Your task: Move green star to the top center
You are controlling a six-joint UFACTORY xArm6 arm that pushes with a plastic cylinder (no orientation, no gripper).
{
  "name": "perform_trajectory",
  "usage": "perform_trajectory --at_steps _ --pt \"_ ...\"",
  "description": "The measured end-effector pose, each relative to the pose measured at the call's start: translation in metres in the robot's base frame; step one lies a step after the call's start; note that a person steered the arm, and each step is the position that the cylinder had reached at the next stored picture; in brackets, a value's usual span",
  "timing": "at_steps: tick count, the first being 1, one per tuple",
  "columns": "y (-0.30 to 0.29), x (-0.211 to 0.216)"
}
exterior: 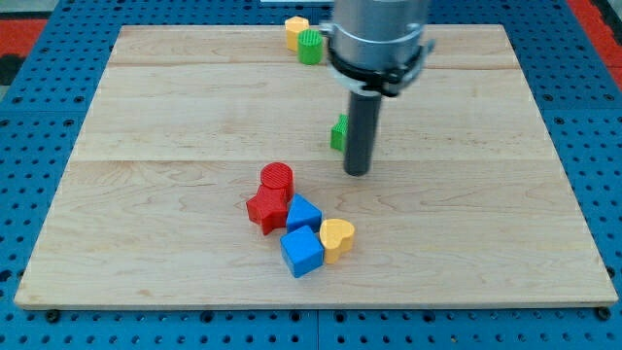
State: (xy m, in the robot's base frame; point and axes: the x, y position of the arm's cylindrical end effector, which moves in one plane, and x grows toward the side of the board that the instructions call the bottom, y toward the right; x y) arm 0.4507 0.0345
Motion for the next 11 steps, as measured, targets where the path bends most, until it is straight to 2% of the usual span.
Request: perform_trajectory --at_steps 2,4,6,7,11 --pt "-0.012 -0.084" --pt "0.026 -0.058" --pt "0.104 -0.058" --pt "0.099 -0.068" --pt "-0.035 -0.129"
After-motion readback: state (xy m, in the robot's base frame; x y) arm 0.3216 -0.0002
